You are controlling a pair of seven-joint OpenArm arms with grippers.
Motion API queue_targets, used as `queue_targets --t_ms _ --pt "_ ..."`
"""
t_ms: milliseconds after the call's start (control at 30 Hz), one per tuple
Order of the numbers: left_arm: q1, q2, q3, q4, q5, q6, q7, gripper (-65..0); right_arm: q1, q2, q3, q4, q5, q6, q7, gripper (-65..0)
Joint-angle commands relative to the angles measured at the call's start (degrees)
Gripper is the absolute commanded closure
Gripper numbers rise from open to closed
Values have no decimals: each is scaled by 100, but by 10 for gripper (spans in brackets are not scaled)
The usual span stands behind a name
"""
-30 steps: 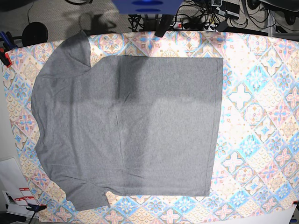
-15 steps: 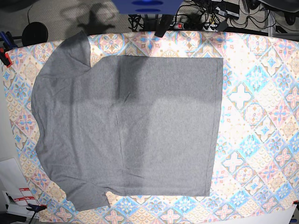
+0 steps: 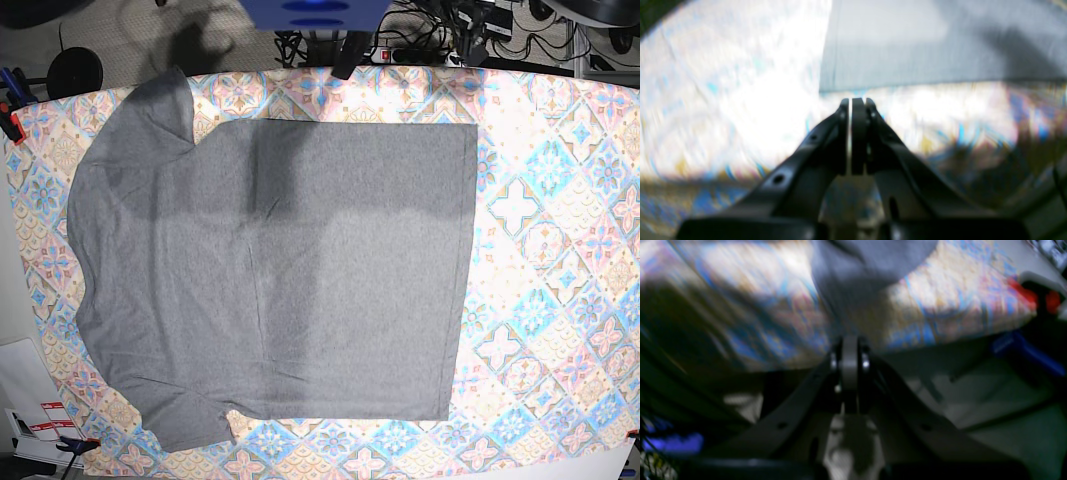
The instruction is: Fold the T-shirt properly
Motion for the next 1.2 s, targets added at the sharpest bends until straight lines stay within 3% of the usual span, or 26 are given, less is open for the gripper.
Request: queue_targets --t_ms 0,167,367,467,667,767,967,1167 --pt "175 -37 -106 257 -45 19 -152 0 -276 64 31 245 82 -10 153 0" --pt "263 -37 -405 1232 -36 19 121 0 -716 64 22 1317 82 -10 -40 0" --pt "333 -55 -563 3237 -397 1 1826 0 -1217 81 14 3322 56 -10 -1930 0" --pt "403 -64 -554 4248 -634 -8 2864 0 -1323 99 22 4201 56 -10 -2748 0" --pt "368 -125 -572 5610 -1056 -16 5721 -95 -1279 99 22 5388 56 -10 -4717 0" --pt "324 -354 -554 5760 -1293 -43 6574 -135 -1182 99 22 5590 47 -10 -5359 0" --pt "175 -899 -888 5769 -2709 -491 7672 -162 -813 108 22 5625 47 -1 -6220 0" --pt "-502 -1725 -1671 5742 -4704 -623 10099 -155 -400 116 5 5634 47 8 -7222 0"
